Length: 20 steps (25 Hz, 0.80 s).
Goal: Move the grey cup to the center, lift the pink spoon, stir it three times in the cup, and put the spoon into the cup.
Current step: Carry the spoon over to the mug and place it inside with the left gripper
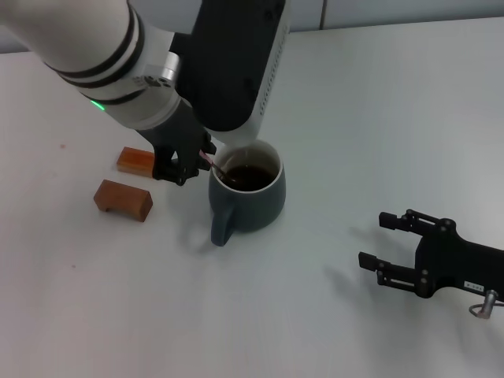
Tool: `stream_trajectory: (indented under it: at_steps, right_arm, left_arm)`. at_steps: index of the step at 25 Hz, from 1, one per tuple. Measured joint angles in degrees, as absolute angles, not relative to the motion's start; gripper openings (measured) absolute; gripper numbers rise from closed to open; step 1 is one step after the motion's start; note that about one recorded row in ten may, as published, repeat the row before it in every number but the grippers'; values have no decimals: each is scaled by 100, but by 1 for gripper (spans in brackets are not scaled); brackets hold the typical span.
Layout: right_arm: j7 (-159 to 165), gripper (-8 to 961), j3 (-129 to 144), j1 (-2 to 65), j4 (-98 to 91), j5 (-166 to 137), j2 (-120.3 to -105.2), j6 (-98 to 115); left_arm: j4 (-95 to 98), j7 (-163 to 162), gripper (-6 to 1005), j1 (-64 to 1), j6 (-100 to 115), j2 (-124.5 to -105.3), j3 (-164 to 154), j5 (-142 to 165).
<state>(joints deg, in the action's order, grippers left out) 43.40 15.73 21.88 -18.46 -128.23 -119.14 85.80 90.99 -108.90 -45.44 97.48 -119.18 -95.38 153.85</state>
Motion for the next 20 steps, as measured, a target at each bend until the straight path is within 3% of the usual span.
stream_trajectory:
  at_steps: [20]
  right_arm:
    - [4326,763,1576,2162,-1792,-12823,-11909,8542]
  left_arm:
    - [9197,-10974,136,-4579,9407,-11918,-9833,15151]
